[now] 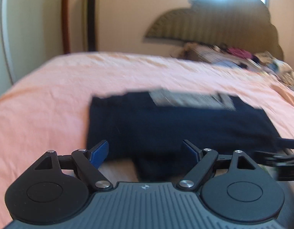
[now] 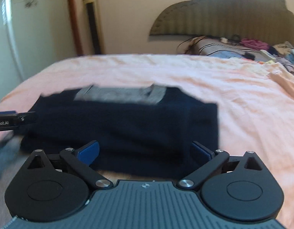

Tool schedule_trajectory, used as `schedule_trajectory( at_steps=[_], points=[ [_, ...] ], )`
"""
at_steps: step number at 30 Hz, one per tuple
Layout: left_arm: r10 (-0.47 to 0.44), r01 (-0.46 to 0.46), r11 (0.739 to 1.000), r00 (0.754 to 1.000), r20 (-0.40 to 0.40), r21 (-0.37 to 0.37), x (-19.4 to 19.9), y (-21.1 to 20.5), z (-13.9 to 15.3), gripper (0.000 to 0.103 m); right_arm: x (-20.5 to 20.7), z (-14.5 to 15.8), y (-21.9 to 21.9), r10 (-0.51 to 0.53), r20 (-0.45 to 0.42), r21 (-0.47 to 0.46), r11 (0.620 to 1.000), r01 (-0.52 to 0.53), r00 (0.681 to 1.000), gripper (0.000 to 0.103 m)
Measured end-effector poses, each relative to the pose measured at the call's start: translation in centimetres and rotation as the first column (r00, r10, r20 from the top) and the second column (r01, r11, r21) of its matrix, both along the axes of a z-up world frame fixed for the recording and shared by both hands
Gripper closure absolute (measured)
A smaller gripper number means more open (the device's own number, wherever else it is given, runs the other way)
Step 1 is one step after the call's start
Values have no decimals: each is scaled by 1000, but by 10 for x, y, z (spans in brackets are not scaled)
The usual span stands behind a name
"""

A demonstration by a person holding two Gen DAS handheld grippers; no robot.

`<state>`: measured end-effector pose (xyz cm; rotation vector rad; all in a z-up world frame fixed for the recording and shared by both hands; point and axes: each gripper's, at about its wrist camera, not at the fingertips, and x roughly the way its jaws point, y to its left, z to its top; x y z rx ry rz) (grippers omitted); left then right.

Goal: Fold small clothes

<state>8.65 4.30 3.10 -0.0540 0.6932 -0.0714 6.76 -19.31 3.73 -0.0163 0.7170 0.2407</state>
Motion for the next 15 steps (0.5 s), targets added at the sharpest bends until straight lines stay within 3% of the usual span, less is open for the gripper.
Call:
schedule_trajectory(
  at_steps=[1,2,4,7,9,11,12,15],
  points=[
    [-26,26,1000,999,-38,7,-11,-4,-9,20,-5,-10,7,16,-23,-58,998,-17,1000,4],
    [-40,43,998,997,-67,42,-19,-6,-20,19,-14,-16,6,16,15,-72,997,-15,1000,0],
    [-48,45,988,999,17,148,-44,-1,-33,18,-20,-16,-16,-17,14,-6,1000,18,1000,0],
    [-11,11,988,1000,-1,152,-63,22,-29,17,-31,-14,-46,-108,9,-13,994,108,994,1],
    [-2,2,983,1000,-1,184,-81,28,-24,18,-46,-5,-44,-146,-14,-51,988,145,989,7],
    [-30,30,986,1000,-6,166,-103,23,-16,18,-71,8,-29,-94,0,-16,995,94,996,7],
    [-62,63,988,998,-9,144,-115,18,-12,18,-89,13,-17,-29,20,4,1000,29,999,2],
    [-133,135,981,991,-22,138,-148,0,-16,18,-132,3,12,109,-10,-31,994,-109,994,0]
  ],
)
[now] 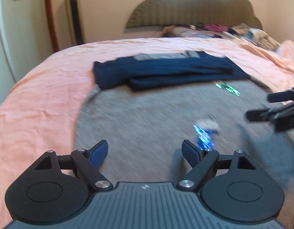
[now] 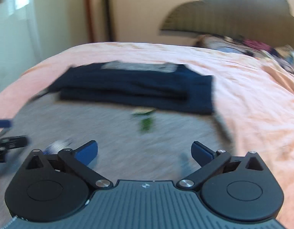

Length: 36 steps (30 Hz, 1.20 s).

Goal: Fold small clothes

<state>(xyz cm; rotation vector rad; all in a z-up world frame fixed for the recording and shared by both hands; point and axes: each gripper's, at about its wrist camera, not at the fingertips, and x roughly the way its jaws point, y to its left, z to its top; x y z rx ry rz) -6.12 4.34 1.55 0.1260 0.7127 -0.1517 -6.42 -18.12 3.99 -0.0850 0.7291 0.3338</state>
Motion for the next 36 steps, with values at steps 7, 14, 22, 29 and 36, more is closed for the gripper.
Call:
schedule_trajectory(
  at_steps=[7,14,22,29,36],
  points=[
    [67,-67,997,998,4,30,-58,29,-11,16,-55,-9,-74,-142,11,10,990,141,990,0],
    [-32,33,999,999,23,-37,-104,9,13,16,-110,22,-33,-45,-39,71,996,48,998,0],
    [-110,109,994,990,-87,-15,-131,14,-4,15,-155,10,-38,-3,-38,-42,999,2,999,0],
    [-147,148,983,989,18,-106,-131,-2,25,16,-144,35,-18,16,-35,34,999,-14,999,0],
    [-175,172,984,981,-80,-49,-127,-12,-9,14,-146,5,-24,40,-60,-33,999,-42,997,0]
  ],
)
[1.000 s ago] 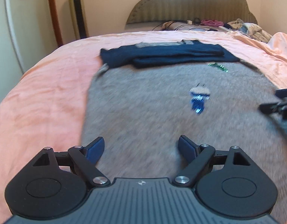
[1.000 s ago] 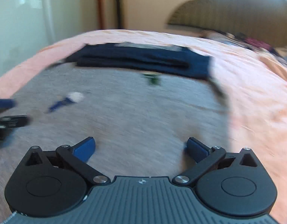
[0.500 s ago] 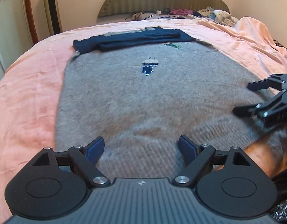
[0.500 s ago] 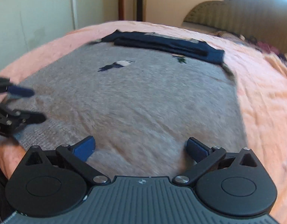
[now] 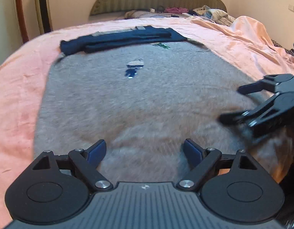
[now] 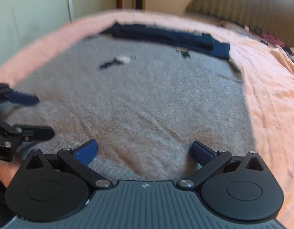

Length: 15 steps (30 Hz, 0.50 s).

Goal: Fold small clothes

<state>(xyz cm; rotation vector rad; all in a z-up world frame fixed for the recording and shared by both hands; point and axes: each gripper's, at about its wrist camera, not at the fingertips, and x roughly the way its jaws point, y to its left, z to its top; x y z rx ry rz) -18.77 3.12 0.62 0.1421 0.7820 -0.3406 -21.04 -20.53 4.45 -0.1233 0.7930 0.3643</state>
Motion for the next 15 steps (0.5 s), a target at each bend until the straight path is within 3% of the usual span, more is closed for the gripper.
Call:
schedule_trajectory(
  at_steps=[3,5,6,8,10,11,14,15],
  points=[
    [149,-148,988,988,32,-36,-22,40,11,14,-19,8,-41,-123,-35,26,992,124,992,0],
    [267,-264,958,964,13,-109,-29,72,17,14,-34,18,-74,-182,-71,139,972,190,981,0],
    [332,-332,929,943,-33,-161,-29,90,17,14,-39,19,-91,-205,-108,212,951,224,973,0],
    [389,-427,849,904,-178,-310,-24,125,9,14,-39,14,-123,-231,-229,350,887,301,946,0],
    [381,-459,769,888,-258,-445,-23,145,7,14,-36,5,-150,-223,-328,478,799,364,918,0],
    [347,-456,730,889,-299,-508,-19,152,5,14,-33,2,-159,-209,-362,532,753,386,908,0],
    [155,-438,587,886,-437,-681,-1,162,-15,14,-19,-18,-181,-83,-478,707,553,439,874,0],
    [111,-437,560,882,-459,-704,3,162,-22,14,-14,-25,-182,-49,-498,734,508,451,866,0]
  ],
)
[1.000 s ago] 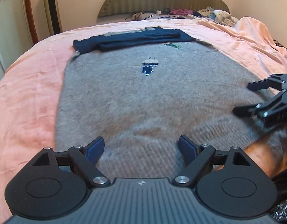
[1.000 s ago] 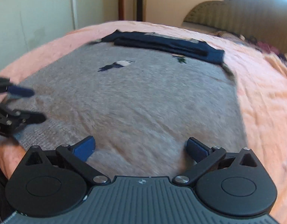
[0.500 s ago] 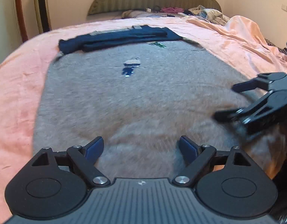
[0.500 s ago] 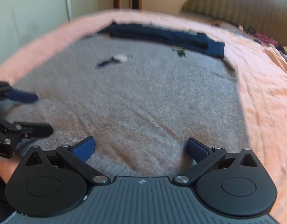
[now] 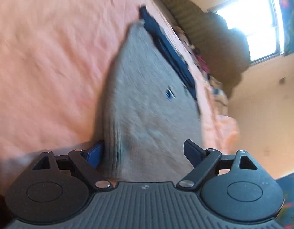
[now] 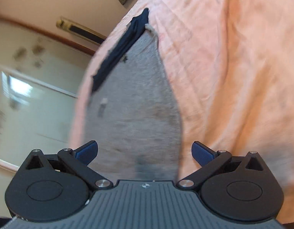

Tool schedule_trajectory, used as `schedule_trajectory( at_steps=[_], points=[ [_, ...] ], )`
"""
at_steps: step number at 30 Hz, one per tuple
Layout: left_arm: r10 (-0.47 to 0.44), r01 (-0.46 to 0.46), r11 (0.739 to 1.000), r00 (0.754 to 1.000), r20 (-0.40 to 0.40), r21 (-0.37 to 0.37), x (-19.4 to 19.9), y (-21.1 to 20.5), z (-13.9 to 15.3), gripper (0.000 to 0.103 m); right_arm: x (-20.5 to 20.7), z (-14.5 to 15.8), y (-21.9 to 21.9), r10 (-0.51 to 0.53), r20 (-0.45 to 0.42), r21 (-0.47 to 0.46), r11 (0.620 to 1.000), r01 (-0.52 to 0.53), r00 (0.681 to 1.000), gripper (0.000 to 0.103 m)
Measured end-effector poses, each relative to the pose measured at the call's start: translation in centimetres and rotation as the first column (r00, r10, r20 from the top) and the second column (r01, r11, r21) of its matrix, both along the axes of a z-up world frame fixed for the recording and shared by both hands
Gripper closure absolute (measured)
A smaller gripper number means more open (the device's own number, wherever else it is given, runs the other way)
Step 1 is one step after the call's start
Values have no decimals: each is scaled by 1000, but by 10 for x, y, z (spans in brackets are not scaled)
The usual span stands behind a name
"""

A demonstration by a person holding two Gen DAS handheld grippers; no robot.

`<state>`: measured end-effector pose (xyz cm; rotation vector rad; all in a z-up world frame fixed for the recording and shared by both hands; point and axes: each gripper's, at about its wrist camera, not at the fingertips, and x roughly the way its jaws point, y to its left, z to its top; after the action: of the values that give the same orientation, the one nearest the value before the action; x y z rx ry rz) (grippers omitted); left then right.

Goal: Fold small clothes

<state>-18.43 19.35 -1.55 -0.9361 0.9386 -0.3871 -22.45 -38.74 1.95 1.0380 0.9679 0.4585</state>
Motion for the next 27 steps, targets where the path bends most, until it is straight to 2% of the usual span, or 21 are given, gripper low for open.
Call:
schedule_trajectory(
  at_steps=[4,7,10,13,15,17,18,19,20,22,24,25,26,27],
  points=[
    [-16,15,998,1000,-12,-61,6,5,-4,14,13,3,13,86,-14,-3,996,-86,996,0],
    [7,-8,998,1000,-9,-66,9,15,-6,14,17,6,29,189,-24,-13,982,-189,982,0],
    [17,-18,998,1000,-25,-64,17,20,-4,14,18,10,33,192,-28,-28,981,-192,981,1],
    [-36,36,999,999,-30,-8,21,14,2,15,18,10,30,169,-39,-42,984,-171,985,14],
    [-69,68,998,997,-32,-14,20,10,2,15,18,11,31,177,-42,-69,981,-180,983,24],
    [-93,93,995,995,-19,-25,14,6,2,16,16,10,29,170,-45,-71,982,-173,984,30],
    [-95,95,995,995,-13,-5,12,4,2,19,15,8,27,164,-46,-68,984,-167,985,33],
    [-94,94,995,995,-13,16,11,2,3,30,14,6,26,159,-46,-61,985,-162,986,34],
    [-88,89,995,996,-24,33,11,2,2,47,15,6,27,156,-44,-59,986,-158,987,34],
    [-77,80,996,995,-61,48,13,4,-3,58,14,6,27,163,-38,-72,984,-165,986,34],
    [-88,92,995,994,-68,50,15,6,-2,58,16,7,27,168,-43,-85,981,-172,985,34],
    [-97,102,992,993,-72,77,16,4,0,61,16,8,29,170,-47,-101,979,-174,984,36],
    [-106,115,986,991,-76,125,17,0,3,76,17,10,30,173,-56,-146,973,-179,983,52],
    [-114,128,975,990,-85,179,18,-3,6,86,19,11,34,173,-76,-200,962,-185,982,81]
  ],
)
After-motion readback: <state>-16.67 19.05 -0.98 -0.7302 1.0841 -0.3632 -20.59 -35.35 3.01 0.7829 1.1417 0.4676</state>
